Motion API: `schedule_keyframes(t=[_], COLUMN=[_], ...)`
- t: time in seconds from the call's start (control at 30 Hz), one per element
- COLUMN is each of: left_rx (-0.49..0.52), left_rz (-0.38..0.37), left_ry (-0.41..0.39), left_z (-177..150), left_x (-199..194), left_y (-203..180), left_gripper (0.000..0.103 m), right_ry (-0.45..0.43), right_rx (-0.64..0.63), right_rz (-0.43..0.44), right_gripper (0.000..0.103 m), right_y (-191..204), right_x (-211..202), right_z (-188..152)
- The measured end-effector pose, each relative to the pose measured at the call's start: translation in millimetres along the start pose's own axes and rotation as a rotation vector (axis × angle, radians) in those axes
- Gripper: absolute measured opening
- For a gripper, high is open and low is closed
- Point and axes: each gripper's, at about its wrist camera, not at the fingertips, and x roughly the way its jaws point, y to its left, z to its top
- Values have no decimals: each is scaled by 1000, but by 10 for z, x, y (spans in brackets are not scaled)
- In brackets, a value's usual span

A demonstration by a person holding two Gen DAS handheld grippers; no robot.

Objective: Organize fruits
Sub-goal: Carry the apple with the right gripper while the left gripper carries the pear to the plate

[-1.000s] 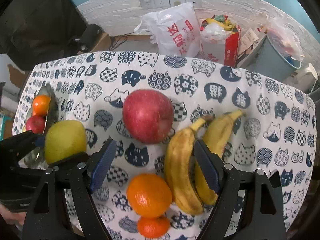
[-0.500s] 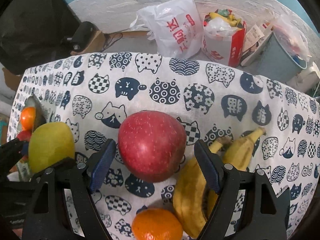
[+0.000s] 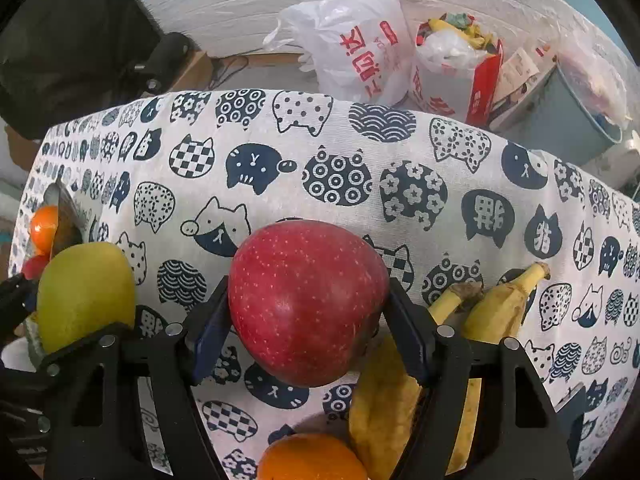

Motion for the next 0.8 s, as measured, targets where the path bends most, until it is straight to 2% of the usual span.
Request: schedule_keyframes(t=[0.13, 0.8], left_rx=[2, 4], left_rz=[-1, 12], left_ry=[-10, -85], left_z=[-23, -165], left_x=[-65, -526], left_y=[-2, 55], left_gripper=[68, 68], right_ry=[-8, -161], right_rx=[-27, -104], right_rz=[-31, -2], right_gripper=[72, 72], right_y=[44, 420], right_x=[-35, -773], right_z=[-33, -129])
